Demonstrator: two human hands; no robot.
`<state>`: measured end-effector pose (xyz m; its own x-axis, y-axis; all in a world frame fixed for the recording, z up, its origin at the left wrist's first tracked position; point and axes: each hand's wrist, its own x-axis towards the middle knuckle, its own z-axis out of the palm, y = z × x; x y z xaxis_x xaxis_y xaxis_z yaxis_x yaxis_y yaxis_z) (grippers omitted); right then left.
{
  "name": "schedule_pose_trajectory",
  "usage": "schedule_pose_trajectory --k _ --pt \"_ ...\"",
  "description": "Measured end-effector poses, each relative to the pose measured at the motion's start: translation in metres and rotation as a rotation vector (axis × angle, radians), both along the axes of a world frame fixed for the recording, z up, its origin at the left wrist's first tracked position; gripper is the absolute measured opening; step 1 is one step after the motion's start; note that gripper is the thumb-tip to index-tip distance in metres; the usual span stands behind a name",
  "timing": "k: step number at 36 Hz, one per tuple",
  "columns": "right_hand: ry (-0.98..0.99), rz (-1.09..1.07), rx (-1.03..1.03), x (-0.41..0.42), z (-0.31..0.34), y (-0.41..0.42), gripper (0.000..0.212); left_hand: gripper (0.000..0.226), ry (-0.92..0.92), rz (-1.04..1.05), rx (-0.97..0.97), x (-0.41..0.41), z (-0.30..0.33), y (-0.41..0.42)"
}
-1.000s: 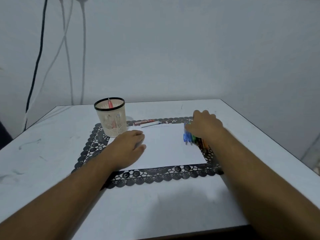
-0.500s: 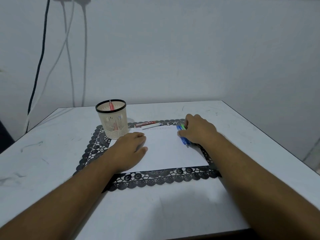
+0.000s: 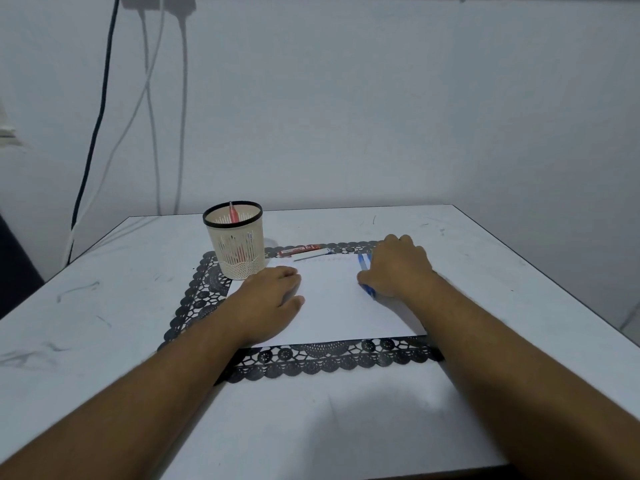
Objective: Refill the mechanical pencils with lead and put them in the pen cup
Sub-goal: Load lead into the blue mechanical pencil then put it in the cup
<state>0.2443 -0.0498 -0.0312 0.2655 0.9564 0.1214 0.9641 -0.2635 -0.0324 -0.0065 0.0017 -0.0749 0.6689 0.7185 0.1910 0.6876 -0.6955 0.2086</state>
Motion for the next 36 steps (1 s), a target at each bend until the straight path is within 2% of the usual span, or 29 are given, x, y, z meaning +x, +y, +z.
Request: schedule_pose_trajectory --k 3,5,7,9,11,14,15,16,18,22,29,36 --pt "-0.036 0.074 0.050 -0.010 0.002 -0.004 0.038 0.045 -0.012 -0.016 0.028 0.001 0.001 -0.002" --pt "-0.006 0.154 0.093 -0.021 0.003 -0.006 0.038 0.056 -0.028 -0.032 0.107 0.001 0.003 -0.005" --pt "0.075 0.256 0.128 -0.032 0.004 -0.009 0.032 0.068 -0.078 -0.056 0.236 0.002 0.006 -0.009" --pt "0.203 0.365 0.166 -0.043 0.005 -0.012 0.024 0.070 -0.132 -0.105 0.351 0.003 0.011 -0.011" --pt "0.318 0.473 0.214 -0.053 0.003 -0.014 0.020 0.061 -0.145 -0.141 0.443 0.006 0.015 -0.010" --pt "0.499 0.560 0.282 -0.060 -0.004 -0.012 0.021 0.022 -0.199 -0.156 0.566 0.006 0.021 -0.006" --pt "0.573 0.569 0.291 -0.060 -0.005 -0.011 0.023 0.012 -0.208 -0.157 0.568 0.004 0.022 -0.005" --pt "0.654 0.565 0.288 -0.059 -0.006 -0.009 0.023 0.012 -0.202 -0.144 0.550 0.001 0.023 -0.004" --pt "0.779 0.530 0.280 -0.055 -0.006 -0.008 0.021 0.028 -0.185 -0.080 0.471 -0.005 0.024 -0.004" --pt "0.900 0.453 0.226 -0.039 -0.010 -0.004 0.015 0.017 -0.183 0.013 0.318 -0.013 0.022 0.002" --pt "1.164 0.402 0.196 -0.036 -0.013 -0.004 0.009 0.015 -0.249 0.036 0.225 -0.012 0.023 0.002" --pt "1.260 0.377 0.254 -0.044 -0.011 -0.006 0.011 0.013 -0.273 0.012 0.209 -0.013 0.023 0.001"
